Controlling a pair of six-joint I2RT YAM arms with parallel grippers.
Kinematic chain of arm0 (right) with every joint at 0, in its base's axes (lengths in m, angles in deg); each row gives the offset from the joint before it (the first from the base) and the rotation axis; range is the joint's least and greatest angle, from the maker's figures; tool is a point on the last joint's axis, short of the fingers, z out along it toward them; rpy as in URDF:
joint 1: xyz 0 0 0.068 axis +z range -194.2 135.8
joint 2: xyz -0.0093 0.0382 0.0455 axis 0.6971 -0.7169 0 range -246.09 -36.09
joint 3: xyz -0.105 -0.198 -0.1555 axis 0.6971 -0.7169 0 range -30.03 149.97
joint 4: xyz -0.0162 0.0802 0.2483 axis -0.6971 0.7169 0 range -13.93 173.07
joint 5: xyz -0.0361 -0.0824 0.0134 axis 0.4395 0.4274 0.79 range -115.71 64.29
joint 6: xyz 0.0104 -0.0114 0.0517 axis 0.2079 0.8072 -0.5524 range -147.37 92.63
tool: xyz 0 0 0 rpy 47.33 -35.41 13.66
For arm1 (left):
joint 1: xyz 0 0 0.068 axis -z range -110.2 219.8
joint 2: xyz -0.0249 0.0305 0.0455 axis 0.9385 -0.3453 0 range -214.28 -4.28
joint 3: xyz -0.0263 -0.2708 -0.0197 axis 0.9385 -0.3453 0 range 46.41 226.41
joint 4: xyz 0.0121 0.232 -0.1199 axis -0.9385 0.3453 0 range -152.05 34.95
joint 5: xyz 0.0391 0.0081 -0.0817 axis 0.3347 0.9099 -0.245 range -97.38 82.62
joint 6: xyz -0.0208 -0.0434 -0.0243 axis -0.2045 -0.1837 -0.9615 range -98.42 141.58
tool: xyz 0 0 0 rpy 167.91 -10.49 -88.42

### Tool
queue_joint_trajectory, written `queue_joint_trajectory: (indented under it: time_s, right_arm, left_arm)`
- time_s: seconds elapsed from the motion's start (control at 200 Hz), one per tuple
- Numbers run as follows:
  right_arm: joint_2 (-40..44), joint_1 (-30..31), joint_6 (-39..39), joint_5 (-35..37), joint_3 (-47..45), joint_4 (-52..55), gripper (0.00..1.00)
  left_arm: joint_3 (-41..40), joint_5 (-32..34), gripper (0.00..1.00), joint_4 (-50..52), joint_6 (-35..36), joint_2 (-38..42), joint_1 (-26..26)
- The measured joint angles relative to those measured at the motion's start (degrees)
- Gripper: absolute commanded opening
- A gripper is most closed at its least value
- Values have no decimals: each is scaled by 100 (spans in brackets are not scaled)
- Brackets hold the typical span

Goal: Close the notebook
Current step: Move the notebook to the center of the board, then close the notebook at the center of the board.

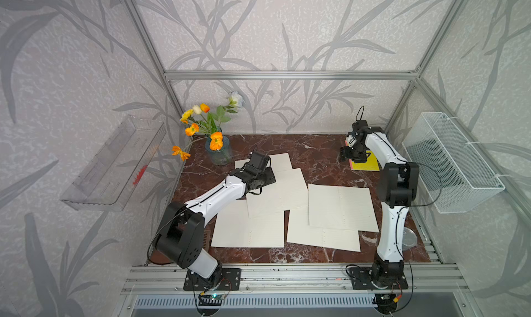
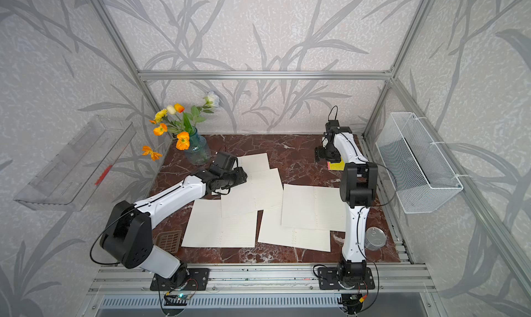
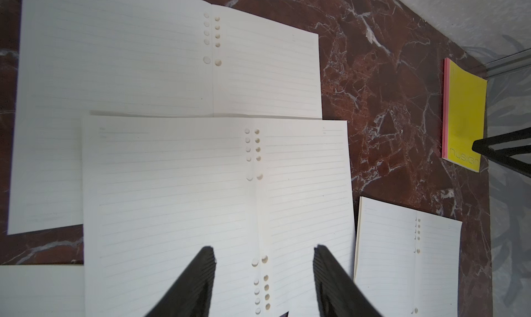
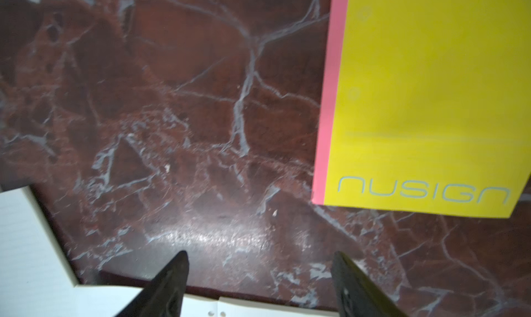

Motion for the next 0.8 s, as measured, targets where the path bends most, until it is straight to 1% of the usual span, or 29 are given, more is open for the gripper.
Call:
queue_joint_trajectory:
  time_s: [0.21,0.36,0.465,0.55,0.69,0.8]
  right_arm:
    - [1534,175,-444,-192,-2594,-1019,75]
    - [2343,352,-717,-111,-3987,-1497,73]
    - [2815,577,-903,17,-4625,-1709,70]
    - [3104,734,-1062,81,-4968,-1843,68]
    - [3274,774,-1281,79,-5429,-2166,64]
    - [3316,774,-1397,76,-5740,-2312,64]
  left_arm:
    - [-39,-485,56,-188,35,-94,177]
    - [-186,-756,56,-391,70,-249,479]
    - [-378,-883,56,-579,79,-341,688]
    - [-527,-946,56,-793,70,-413,879]
    - [-603,-997,56,-1128,46,-577,1200]
    - [-599,-1016,56,-1309,48,-726,1421]
